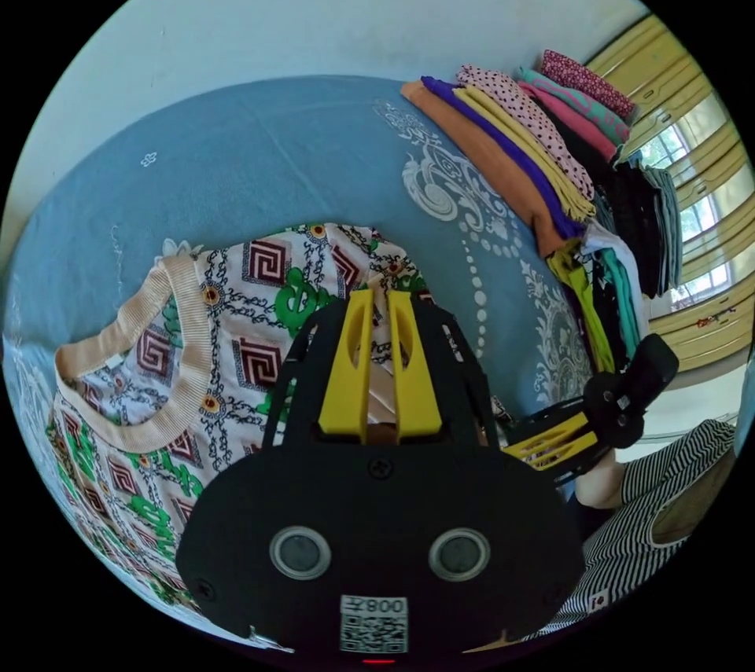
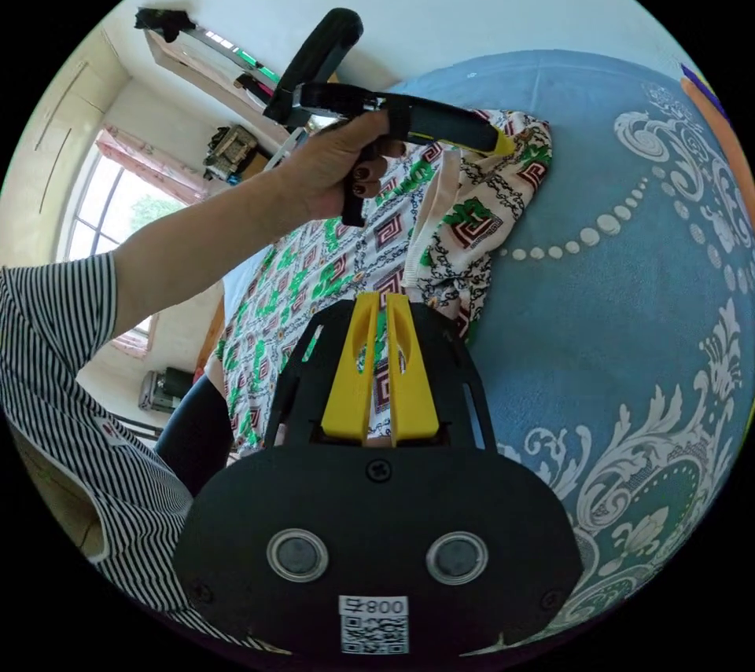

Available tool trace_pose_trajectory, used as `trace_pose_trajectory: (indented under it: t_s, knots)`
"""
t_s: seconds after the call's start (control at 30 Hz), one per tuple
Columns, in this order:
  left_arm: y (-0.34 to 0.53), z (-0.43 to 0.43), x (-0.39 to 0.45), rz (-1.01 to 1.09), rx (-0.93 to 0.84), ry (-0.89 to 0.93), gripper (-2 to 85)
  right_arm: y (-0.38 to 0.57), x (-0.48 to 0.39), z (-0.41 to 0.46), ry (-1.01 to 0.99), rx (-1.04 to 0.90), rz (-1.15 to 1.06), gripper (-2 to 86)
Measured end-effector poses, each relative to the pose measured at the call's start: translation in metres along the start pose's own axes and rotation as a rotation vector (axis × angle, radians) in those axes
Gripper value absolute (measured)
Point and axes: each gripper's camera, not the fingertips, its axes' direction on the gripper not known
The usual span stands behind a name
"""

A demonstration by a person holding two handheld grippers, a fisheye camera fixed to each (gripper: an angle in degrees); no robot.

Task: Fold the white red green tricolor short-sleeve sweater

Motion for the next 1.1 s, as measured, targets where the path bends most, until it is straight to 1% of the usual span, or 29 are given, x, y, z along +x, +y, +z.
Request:
trace_pose_trajectory:
  t_s: [0.07,0.17,0.23,0.33,0.43,0.5,0.53,0.57,0.63,0.7,0.77,0.8,0.83,0.97,1.1]
  knots:
    - [0.007,0.002,-0.003,0.005,0.013,-0.012,2.7,-0.003,-0.004,-0.009,0.009,0.041,-0.012,1.0]
    - [0.022,0.006,-0.005,0.046,0.053,-0.013,2.4,-0.007,-0.004,-0.019,0.087,0.096,0.024,0.6]
    - [0.032,0.022,-0.012,0.055,-0.006,-0.037,2.0,-0.012,0.0,-0.018,0.142,0.08,0.069,0.4]
    - [0.049,0.027,-0.024,0.028,0.029,-0.017,1.3,-0.022,-0.002,-0.017,0.166,0.056,0.1,0.2]
    - [0.073,0.028,-0.033,0.039,0.083,-0.011,0.9,-0.03,-0.019,-0.03,0.22,0.137,0.074,0.1]
    - [0.089,0.038,-0.042,0.036,0.055,-0.01,0.7,-0.038,-0.023,-0.028,0.274,0.131,0.097,0.1]
    - [0.1,0.047,-0.048,0.021,0.022,-0.019,0.6,-0.042,-0.021,-0.025,0.267,0.101,0.112,0.1]
    - [0.107,0.049,-0.051,0.016,0.024,-0.018,0.5,-0.05,-0.02,-0.02,0.227,0.054,0.119,0.1]
    - [0.134,0.046,-0.055,0.045,0.111,0.015,0.4,-0.055,-0.024,-0.025,0.225,0.077,0.131,0.1]
    - [0.153,0.048,-0.059,0.062,0.141,-0.026,0.3,-0.066,-0.03,-0.026,0.22,0.069,0.131,0.1]
    - [0.169,0.063,-0.068,0.059,0.088,-0.091,0.3,-0.074,-0.039,-0.026,0.237,0.067,0.124,0.1]
    - [0.178,0.077,-0.077,0.06,0.01,-0.103,0.2,-0.081,-0.045,-0.025,0.253,0.061,0.117,0.1]
    - [0.191,0.077,-0.086,0.031,0.068,-0.081,0.2,-0.084,-0.048,-0.025,0.26,0.06,0.114,0.1]
    - [0.235,0.074,-0.107,-0.011,0.17,-0.081,0.2,-0.105,-0.068,-0.025,0.286,0.058,0.104,0.1]
    - [0.314,0.076,-0.142,-0.122,0.235,0.041,0.2,-0.128,-0.09,-0.026,0.31,0.061,0.09,0.1]
